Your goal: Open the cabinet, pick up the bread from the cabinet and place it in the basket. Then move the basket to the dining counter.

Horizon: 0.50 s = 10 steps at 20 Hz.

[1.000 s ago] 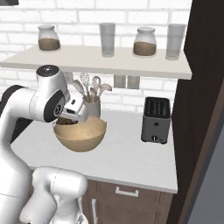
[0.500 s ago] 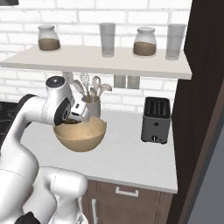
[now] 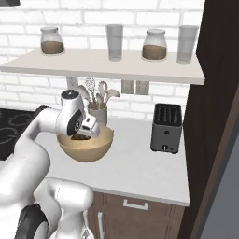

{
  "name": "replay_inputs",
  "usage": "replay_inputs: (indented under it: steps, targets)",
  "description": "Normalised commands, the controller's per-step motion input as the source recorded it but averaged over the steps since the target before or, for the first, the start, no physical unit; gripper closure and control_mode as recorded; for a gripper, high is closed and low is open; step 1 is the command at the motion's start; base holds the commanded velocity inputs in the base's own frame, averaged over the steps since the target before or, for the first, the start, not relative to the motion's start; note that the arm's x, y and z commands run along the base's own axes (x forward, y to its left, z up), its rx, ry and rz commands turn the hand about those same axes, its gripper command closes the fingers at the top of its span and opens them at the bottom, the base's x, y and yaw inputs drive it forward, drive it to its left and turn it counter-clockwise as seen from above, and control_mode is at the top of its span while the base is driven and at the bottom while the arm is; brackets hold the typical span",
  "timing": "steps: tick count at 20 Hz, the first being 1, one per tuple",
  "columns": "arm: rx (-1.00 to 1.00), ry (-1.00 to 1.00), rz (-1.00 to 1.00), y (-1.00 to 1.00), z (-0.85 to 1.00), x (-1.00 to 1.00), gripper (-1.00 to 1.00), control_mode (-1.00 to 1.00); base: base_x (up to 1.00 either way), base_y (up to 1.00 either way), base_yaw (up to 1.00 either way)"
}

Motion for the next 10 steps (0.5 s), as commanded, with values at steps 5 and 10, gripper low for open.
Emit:
replay_inputs:
  steps: [5, 10]
  targets:
    - [0.0, 0.0, 0.0, 0.14, -0.5, 0.33, 1.0, -1.0, 0.0, 0.0, 0.0]
    - [0.0, 0.0, 0.0, 0.09, -0.1, 0.56, 1.0, -1.0, 0.0, 0.0, 0.0]
